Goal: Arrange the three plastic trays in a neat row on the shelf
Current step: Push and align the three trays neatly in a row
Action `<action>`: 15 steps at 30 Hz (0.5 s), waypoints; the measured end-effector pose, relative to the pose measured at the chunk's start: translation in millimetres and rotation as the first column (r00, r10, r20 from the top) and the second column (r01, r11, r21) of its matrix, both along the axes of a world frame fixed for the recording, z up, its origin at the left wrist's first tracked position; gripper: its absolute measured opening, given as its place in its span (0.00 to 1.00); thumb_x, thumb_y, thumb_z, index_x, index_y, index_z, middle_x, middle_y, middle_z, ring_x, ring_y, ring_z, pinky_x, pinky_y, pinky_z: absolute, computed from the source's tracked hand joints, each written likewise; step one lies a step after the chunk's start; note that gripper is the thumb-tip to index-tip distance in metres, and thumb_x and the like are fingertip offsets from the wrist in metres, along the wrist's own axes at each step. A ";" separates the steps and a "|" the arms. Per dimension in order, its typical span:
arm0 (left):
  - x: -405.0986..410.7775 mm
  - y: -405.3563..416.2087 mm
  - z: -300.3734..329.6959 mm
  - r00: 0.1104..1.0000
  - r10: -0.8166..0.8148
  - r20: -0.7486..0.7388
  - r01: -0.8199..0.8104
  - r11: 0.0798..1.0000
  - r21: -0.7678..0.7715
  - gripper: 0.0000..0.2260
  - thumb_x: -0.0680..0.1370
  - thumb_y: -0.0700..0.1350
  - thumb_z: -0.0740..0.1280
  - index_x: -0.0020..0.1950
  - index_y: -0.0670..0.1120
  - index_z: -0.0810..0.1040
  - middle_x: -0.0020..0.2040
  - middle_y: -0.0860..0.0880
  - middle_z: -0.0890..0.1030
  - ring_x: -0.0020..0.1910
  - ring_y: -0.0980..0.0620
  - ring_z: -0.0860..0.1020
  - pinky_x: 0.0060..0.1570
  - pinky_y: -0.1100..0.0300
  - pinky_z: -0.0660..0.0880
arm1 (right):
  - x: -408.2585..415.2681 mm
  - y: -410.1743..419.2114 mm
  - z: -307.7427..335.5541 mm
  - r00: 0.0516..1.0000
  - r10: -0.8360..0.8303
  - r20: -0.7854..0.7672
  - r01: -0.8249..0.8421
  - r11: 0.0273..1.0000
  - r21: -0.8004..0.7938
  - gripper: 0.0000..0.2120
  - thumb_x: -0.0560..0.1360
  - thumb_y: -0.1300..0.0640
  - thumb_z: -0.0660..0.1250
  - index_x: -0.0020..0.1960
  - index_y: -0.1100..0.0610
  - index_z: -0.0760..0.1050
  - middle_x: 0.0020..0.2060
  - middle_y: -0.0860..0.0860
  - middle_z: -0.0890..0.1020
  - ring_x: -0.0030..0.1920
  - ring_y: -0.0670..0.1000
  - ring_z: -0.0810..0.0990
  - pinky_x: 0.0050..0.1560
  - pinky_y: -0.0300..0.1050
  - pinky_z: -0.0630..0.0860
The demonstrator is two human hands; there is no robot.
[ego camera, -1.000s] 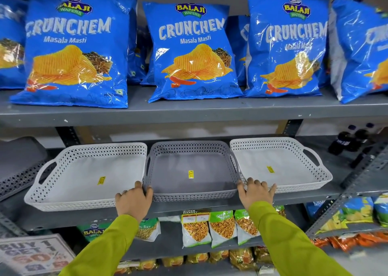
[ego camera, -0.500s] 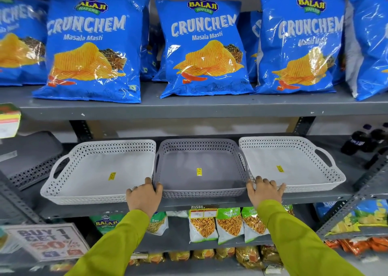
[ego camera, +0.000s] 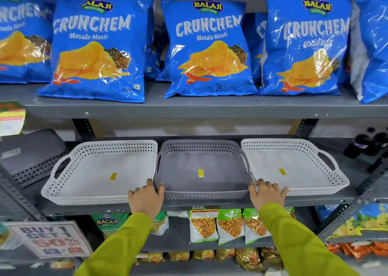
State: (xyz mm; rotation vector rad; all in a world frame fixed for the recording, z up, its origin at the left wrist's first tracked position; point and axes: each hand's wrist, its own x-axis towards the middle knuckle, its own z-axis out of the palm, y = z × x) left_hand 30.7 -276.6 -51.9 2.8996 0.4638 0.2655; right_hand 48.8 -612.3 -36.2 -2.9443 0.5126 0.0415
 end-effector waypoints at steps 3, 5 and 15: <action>-0.7 0.0 -0.5 1.000 0.005 0.002 -0.005 1.000 -0.005 0.18 0.79 0.57 0.53 0.54 0.45 0.73 0.45 0.42 0.86 0.49 0.40 0.81 0.55 0.48 0.69 | -1.6 -0.4 -0.2 1.000 0.001 0.007 -0.001 1.000 0.003 0.24 0.78 0.43 0.50 0.64 0.56 0.72 0.61 0.56 0.79 0.66 0.60 0.71 0.74 0.67 0.50; -1.1 0.2 -1.5 1.000 0.007 -0.001 -0.007 1.000 -0.010 0.19 0.79 0.57 0.53 0.54 0.45 0.73 0.45 0.42 0.86 0.50 0.40 0.81 0.55 0.48 0.69 | -1.7 -0.6 -0.6 1.000 -0.001 0.007 0.001 1.000 0.002 0.24 0.78 0.43 0.50 0.65 0.56 0.71 0.61 0.56 0.79 0.66 0.59 0.71 0.74 0.66 0.50; -5.0 -1.9 -0.2 1.000 0.019 -0.010 -0.019 1.000 -0.009 0.19 0.79 0.58 0.53 0.54 0.44 0.73 0.45 0.43 0.86 0.50 0.40 0.81 0.55 0.49 0.69 | -1.8 -0.4 0.4 1.000 0.002 0.004 -0.002 1.000 0.003 0.24 0.78 0.43 0.50 0.64 0.56 0.71 0.61 0.56 0.79 0.66 0.59 0.70 0.74 0.66 0.49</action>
